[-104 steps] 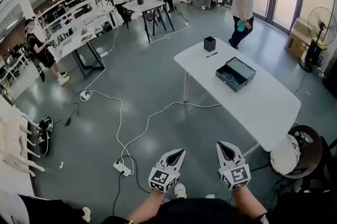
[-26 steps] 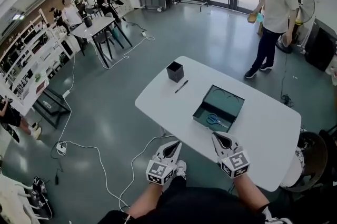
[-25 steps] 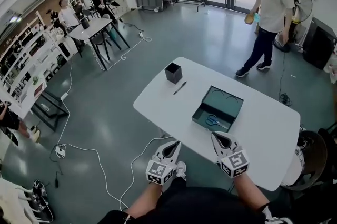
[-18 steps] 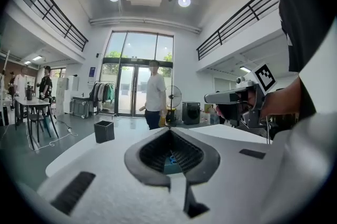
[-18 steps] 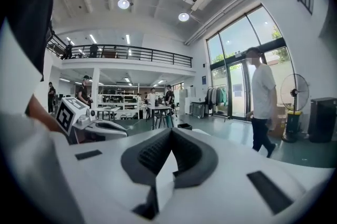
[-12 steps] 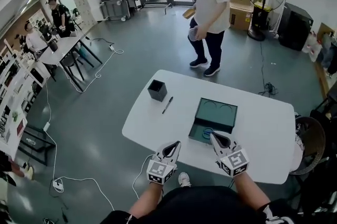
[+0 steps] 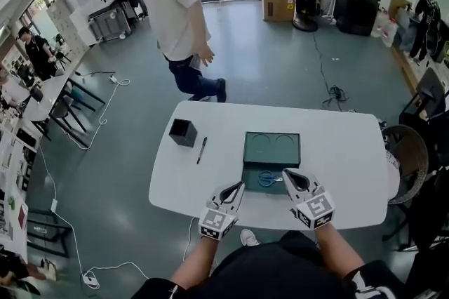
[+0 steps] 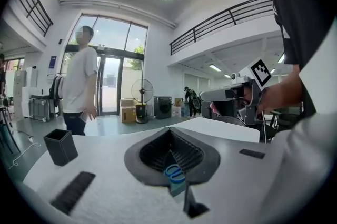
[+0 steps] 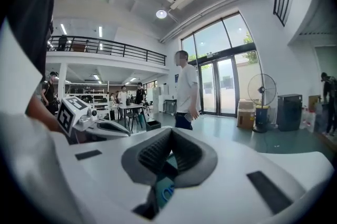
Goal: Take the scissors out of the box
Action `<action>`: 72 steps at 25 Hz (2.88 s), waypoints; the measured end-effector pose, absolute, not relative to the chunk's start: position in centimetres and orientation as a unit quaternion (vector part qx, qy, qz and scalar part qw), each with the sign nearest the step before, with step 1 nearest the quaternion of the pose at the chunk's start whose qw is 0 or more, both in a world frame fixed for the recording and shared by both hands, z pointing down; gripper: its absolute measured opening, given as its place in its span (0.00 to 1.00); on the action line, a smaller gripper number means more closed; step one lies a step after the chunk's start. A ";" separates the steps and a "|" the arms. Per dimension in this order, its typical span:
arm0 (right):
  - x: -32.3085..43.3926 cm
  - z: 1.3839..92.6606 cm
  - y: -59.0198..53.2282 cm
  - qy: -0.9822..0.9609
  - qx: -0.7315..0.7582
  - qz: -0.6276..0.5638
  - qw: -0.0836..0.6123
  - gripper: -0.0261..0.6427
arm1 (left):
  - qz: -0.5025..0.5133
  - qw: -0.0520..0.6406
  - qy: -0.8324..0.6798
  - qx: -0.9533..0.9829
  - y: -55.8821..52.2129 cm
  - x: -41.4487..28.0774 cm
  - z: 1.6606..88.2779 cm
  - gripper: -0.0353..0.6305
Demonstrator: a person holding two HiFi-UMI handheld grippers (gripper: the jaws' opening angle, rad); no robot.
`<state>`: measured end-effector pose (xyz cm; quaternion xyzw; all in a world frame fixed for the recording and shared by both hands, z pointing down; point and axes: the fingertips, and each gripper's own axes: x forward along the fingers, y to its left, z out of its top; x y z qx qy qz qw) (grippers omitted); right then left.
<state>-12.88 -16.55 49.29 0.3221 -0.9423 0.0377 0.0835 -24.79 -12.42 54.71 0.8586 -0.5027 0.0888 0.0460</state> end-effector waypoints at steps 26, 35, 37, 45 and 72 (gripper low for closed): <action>-6.6 51.5 -22.6 -0.944 0.313 0.070 0.085 0.05 | 0.422 -0.037 -0.282 0.861 -19.3 -17.3 66.1 0.24; -4.9 52.6 -23.0 -0.937 0.328 0.085 0.085 0.05 | 0.526 -0.071 -0.185 0.827 -19.6 -16.3 71.2 0.30; -4.7 52.7 -23.1 -0.936 0.331 0.087 0.086 0.05 | 0.546 -0.060 -0.164 0.819 -19.5 -16.2 72.6 0.31; -4.1 53.2 -23.2 -0.931 0.341 0.092 0.089 0.05 | 0.598 -0.042 -0.113 0.793 -19.5 -16.4 76.5 0.35; -1.1 54.0 -22.0 -0.921 0.365 0.103 0.091 0.05 | 0.627 0.000 -0.037 0.778 -17.9 -14.9 79.5 0.20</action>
